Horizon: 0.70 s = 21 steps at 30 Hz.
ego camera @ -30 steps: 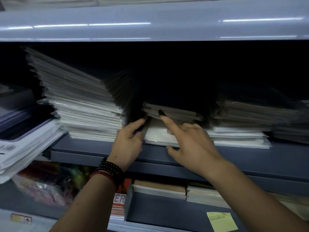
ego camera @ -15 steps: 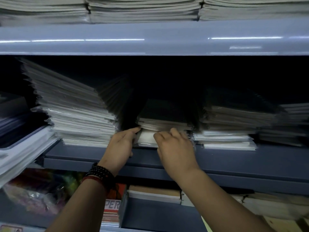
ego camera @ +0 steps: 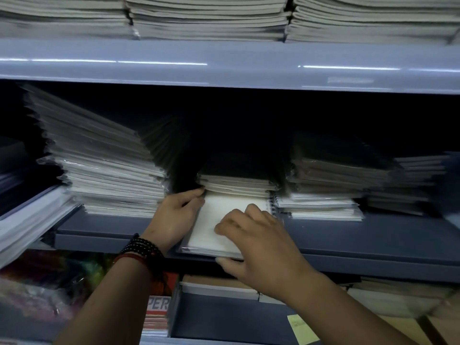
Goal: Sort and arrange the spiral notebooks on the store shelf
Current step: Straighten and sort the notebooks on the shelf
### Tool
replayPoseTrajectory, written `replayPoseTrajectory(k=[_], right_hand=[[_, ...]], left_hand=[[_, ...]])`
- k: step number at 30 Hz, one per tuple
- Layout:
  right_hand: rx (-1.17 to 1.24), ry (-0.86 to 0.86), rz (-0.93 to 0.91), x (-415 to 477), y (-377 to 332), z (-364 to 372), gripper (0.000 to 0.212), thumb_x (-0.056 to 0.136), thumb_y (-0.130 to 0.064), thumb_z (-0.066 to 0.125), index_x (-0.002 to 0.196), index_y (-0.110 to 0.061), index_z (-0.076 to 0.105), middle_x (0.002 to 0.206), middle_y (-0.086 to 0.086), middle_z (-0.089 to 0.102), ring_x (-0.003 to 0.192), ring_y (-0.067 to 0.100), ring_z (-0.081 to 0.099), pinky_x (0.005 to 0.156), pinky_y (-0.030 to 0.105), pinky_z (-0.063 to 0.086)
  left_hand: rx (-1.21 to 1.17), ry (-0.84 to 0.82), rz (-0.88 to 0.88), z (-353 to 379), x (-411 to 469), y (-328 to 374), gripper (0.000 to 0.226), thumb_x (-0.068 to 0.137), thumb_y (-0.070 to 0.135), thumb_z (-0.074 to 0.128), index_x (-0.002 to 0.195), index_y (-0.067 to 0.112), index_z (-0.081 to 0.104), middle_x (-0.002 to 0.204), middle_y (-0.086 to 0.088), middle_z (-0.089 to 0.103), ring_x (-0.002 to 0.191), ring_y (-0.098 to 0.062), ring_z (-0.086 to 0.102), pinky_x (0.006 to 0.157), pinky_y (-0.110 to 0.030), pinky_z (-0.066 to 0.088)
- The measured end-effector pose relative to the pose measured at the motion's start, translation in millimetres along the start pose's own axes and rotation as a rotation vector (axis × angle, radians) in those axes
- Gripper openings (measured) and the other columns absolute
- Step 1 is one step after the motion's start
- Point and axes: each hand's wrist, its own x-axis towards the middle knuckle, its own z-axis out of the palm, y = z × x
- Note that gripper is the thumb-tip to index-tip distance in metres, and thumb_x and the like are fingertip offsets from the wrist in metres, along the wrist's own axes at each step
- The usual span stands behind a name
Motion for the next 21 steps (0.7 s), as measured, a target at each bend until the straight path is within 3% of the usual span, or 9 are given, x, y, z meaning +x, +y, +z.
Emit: replayPoseTrajectory(k=[3, 5, 8, 11, 14, 16, 19, 21], right_hand=[[0.251, -0.027, 0.096, 0, 2, -6, 0.050, 0.089, -0.069, 0.049, 0.120, -0.033, 0.063, 0.116, -0.022, 0.054, 0.110, 0.006, 0.043, 0.097, 0.024, 0.038], [0.388, 0.085, 0.216, -1, 9, -8, 0.038, 0.091, -0.060, 0.052, 0.108, -0.030, 0.067, 0.107, -0.019, 0.057, 0.107, 0.007, 0.047, 0.096, 0.028, 0.042], [0.296, 0.164, 0.466, -6, 27, -11, 0.020, 0.093, -0.036, 0.060, 0.102, -0.020, 0.067, 0.105, -0.006, 0.055, 0.106, 0.016, 0.048, 0.091, 0.033, 0.046], [0.310, 0.099, 0.662, -11, 32, -13, 0.019, 0.093, -0.030, 0.061, 0.102, -0.013, 0.061, 0.105, 0.004, 0.052, 0.094, 0.021, 0.057, 0.080, 0.032, 0.052], [0.561, 0.130, 0.823, -12, 25, -21, 0.019, 0.090, -0.026, 0.067, 0.103, -0.014, 0.059, 0.098, 0.002, 0.060, 0.081, 0.020, 0.063, 0.069, 0.030, 0.056], [0.664, 0.131, 0.906, -12, 24, -28, 0.021, 0.087, -0.023, 0.071, 0.104, -0.016, 0.060, 0.097, 0.001, 0.063, 0.083, 0.018, 0.064, 0.068, 0.027, 0.055], [0.839, 0.062, 0.981, -20, 24, -48, 0.023, 0.080, -0.012, 0.076, 0.083, -0.019, 0.054, 0.083, 0.003, 0.062, 0.075, 0.021, 0.061, 0.068, 0.033, 0.053], [1.059, -0.048, 0.978, -25, 24, -60, 0.020, 0.077, -0.003, 0.074, 0.074, -0.011, 0.056, 0.070, 0.010, 0.058, 0.062, 0.025, 0.058, 0.062, 0.039, 0.051]], left_hand=[[0.091, 0.018, 0.007, 0, -3, 3, 0.036, 0.097, 0.022, 0.062, 0.133, 0.026, 0.065, 0.133, 0.010, 0.061, 0.122, -0.006, 0.052, 0.106, -0.022, 0.037], [0.153, 0.038, 0.007, -1, -8, 7, 0.036, 0.096, 0.022, 0.062, 0.132, 0.025, 0.064, 0.118, 0.010, 0.066, 0.105, -0.007, 0.058, 0.088, -0.016, 0.042], [0.186, 0.090, -0.019, -3, -18, 10, 0.017, 0.092, 0.017, 0.062, 0.105, 0.028, 0.064, 0.094, 0.006, 0.066, 0.080, -0.012, 0.059, 0.067, -0.018, 0.043], [0.137, 0.091, -0.107, -5, -34, 13, 0.009, 0.089, 0.018, 0.069, 0.096, 0.022, 0.065, 0.092, -0.005, 0.070, 0.078, -0.021, 0.066, 0.071, -0.027, 0.053], [0.003, 0.039, -0.206, -5, -40, 11, 0.030, 0.090, 0.017, 0.074, 0.118, 0.013, 0.065, 0.102, -0.009, 0.070, 0.089, -0.022, 0.068, 0.086, -0.037, 0.058], [-0.108, 0.007, -0.284, -7, -42, 12, 0.033, 0.089, 0.008, 0.074, 0.120, 0.003, 0.064, 0.096, -0.013, 0.069, 0.083, -0.025, 0.065, 0.082, -0.036, 0.055], [-0.286, -0.081, -0.401, -16, -55, 24, 0.017, 0.085, -0.009, 0.067, 0.102, -0.010, 0.065, 0.093, -0.025, 0.065, 0.081, -0.033, 0.062, 0.080, -0.045, 0.049], [-0.364, -0.182, -0.477, -21, -64, 26, 0.036, 0.077, -0.001, 0.065, 0.111, -0.010, 0.066, 0.109, -0.028, 0.069, 0.090, -0.037, 0.064, 0.083, -0.047, 0.052]])
